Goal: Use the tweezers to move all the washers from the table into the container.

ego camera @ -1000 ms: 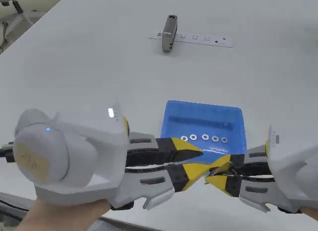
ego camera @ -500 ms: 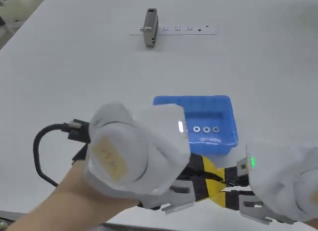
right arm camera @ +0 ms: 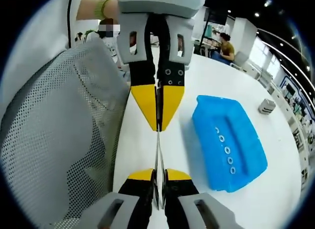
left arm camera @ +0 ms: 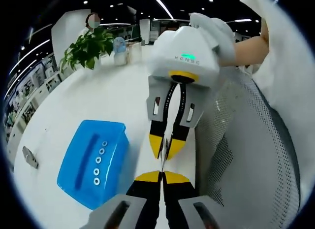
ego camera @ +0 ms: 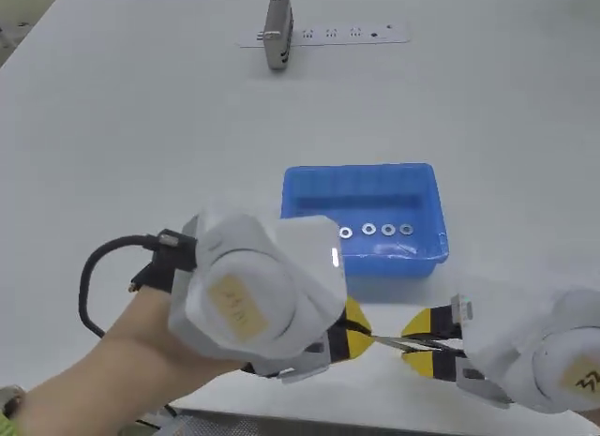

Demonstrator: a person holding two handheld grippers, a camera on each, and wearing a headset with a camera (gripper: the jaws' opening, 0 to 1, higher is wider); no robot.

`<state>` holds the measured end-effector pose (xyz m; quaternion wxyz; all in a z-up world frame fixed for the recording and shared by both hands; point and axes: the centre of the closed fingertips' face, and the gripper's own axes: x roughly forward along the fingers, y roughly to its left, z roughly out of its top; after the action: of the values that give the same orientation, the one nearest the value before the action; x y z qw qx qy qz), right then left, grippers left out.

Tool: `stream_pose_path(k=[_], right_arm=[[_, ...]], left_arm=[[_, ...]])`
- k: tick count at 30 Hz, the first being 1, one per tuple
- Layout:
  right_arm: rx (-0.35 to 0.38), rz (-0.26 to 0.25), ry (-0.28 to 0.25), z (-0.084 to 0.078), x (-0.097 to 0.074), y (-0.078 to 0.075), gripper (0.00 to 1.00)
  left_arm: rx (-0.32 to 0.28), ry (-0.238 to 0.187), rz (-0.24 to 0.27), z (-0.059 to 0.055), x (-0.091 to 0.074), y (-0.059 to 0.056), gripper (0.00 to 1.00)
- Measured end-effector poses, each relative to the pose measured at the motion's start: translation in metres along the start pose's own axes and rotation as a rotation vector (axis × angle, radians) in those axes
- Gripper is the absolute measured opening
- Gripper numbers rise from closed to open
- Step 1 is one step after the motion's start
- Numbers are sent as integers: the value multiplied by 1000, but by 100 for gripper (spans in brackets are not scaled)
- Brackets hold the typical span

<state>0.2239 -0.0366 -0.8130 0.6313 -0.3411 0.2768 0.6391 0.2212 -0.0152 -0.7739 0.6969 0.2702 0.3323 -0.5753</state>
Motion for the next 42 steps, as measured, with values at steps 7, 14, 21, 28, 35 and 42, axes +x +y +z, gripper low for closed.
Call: stream_pose_path(k=[7,14,21,28,35,42], right_arm=[[144,-41,-79,-3,4,-6,20],[271,-130,-166,0,-31,-13,35],[389,-278,-202,1,-70,-18,48],[428,-356,-222,0,-91,-22,49],[480,-405,-311,8,-109,-24,50],[505,-427,-365,9,-115,-28,55]], left_arm=[[-9,64,-29,-23,13,1,0],[-3,149,-41,-34,23,3,0],[26,243,-39,-37,32,6,0],[29,303,-52,-45,36,3,0],[8,293,-31,-46,35,4,0],[-188,104,81,-28,13,4,21]])
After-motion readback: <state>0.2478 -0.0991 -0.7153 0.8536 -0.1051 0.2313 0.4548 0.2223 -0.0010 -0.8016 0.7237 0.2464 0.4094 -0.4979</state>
